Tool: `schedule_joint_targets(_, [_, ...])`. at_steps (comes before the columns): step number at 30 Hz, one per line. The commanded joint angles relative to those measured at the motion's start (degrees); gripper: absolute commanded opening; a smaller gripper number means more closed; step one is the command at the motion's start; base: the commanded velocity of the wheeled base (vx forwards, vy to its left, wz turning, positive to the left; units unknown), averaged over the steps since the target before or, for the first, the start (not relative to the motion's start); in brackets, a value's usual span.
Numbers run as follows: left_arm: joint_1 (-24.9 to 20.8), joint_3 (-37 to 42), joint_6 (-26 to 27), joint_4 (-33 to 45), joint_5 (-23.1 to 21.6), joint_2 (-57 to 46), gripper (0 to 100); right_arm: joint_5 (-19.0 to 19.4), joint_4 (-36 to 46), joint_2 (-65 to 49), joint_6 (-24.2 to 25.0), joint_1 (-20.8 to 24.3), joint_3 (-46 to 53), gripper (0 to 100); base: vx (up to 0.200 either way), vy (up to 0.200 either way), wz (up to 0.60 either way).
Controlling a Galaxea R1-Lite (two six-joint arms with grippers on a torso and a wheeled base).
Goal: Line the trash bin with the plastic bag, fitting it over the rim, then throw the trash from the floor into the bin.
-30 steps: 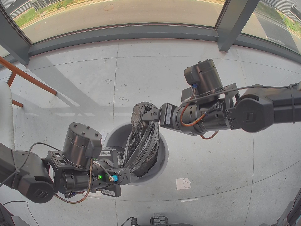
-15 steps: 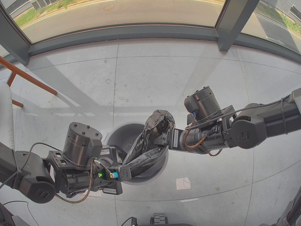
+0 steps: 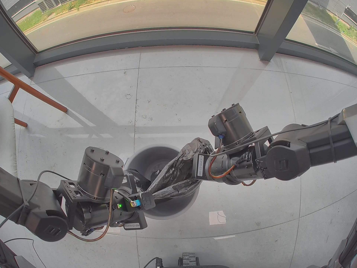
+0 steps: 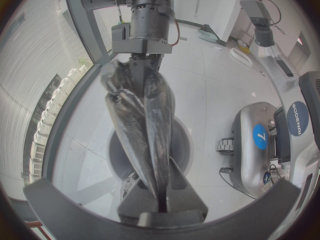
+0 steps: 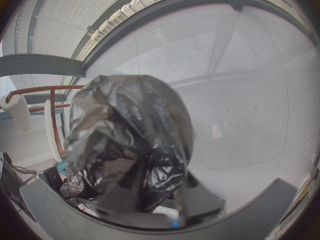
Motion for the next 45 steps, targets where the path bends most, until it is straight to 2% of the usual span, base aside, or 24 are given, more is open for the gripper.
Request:
schedule_joint_targets(1, [0.1,-0.3,-0.3,0.0,0.5,0.9,0,-0.1,0.0,-0.1,0.0,0.4,-0.5,0,0.0,0.0,0.0])
schedule_joint_targets(4, [0.1,-0.2,-0.9,0.0,1.2,1.4,0,-0.2,0.0,-0.1,-0.6,-0.1,-1.5,0,0.0,0.0,0.0])
schedule_joint_targets(10, [-0.1,-3.0,-6.3,-3.0,4.7,5.6,0,-0.2,-0.1,0.6,-2.9,-2.5,-2.6,0,0.0,0.0,0.0])
schedule_joint_targets(14, [-0.1,-3.4,-8.5,-3.5,4.9,7.4,0,-0.2,-0.1,0.6,-3.9,-3.5,-2.5,0,0.0,0.0,0.0])
schedule_joint_targets(17, [-1.4,-4.7,-10.6,-3.5,5.7,9.4,0,-0.1,-0.2,0.6,-6.7,-5.2,-2.3,0,0.0,0.0,0.0])
schedule_joint_targets(18, [-1.5,-5.3,-10.8,-3.5,6.0,9.8,100,-0.1,-0.2,0.6,-7.5,-5.7,-2.2,0,0.0,0.0,0.0])
schedule_joint_targets(23, [-2.8,-6.4,-15.9,-3.4,6.3,11.5,100,-0.1,-0.2,0.6,-7.8,-6.0,-1.5,0,0.0,0.0,0.0])
schedule_joint_targets(27, [-2.8,-6.6,-18.7,-3.4,8.6,11.7,100,-0.1,-0.2,0.6,-7.9,-6.2,-1.1,0,0.0,0.0,0.0])
schedule_joint_targets(37, [-2.8,-14.8,-25.8,-2.7,12.4,14.0,100,-0.1,-2.9,0.5,-8.4,-6.3,1.1,0,0.0,0.0,0.0])
schedule_joint_targets(45, [-3.6,-15.4,-30.9,-1.5,12.2,13.7,100,-0.1,-4.7,0.5,-9.5,-6.3,2.9,0,0.0,0.0,0.0])
